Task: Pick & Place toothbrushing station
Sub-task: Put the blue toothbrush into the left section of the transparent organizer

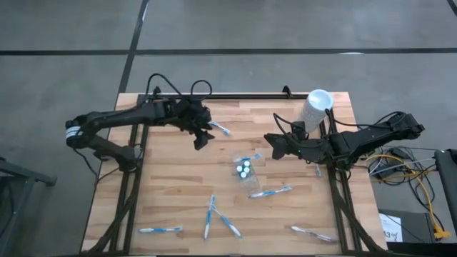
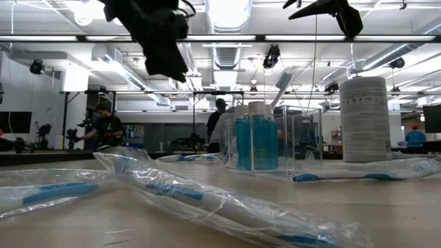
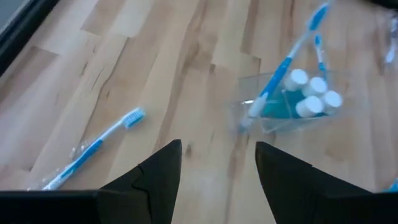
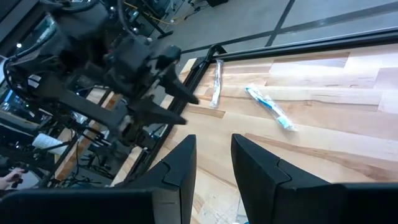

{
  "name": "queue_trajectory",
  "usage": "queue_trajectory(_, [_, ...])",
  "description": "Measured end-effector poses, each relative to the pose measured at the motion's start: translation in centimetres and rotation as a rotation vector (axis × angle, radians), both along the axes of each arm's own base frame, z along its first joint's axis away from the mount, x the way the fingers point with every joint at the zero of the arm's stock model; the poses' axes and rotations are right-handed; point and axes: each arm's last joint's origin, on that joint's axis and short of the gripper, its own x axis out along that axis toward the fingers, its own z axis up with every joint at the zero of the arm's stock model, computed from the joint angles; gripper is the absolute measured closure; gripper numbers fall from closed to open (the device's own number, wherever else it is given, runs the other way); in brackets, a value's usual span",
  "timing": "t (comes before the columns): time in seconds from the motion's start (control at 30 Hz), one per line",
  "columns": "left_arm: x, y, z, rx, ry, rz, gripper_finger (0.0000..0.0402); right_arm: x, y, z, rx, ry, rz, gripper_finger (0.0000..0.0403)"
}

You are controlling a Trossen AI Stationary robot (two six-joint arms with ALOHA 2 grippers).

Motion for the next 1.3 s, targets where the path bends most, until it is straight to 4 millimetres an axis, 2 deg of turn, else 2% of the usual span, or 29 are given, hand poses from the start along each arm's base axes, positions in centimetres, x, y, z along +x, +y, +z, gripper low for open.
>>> queue_trajectory(0.37, [4.2,4.1,-2.3,0.156,0.020,-0.009,0.0193,0.0,0.0,0.0,0.001,0.000,0.000,0.0305])
queue_trajectory(0.6, [6.5,6.5,-4.4,0.156,0.066,-0.015,0.0193,0.0,0.0,0.0,-0.001,0.000,0.001,0.0305])
queue_trajectory(0.8, [7.4,7.2,-6.5,0.131,0.123,-0.018,0.0193,0.0,0.0,0.0,0.001,-0.001,0.000,0.0305])
queue_trajectory(1.07, [8.2,7.7,-7.6,0.240,0.106,-0.096,0.0193,0.0,0.0,0.0,0.001,-0.001,0.000,0.0305])
queue_trajectory(1.3, [8.8,7.9,-9.5,0.233,0.151,-0.130,0.0193,0.0,0.0,0.0,0.000,0.000,0.000,0.0305])
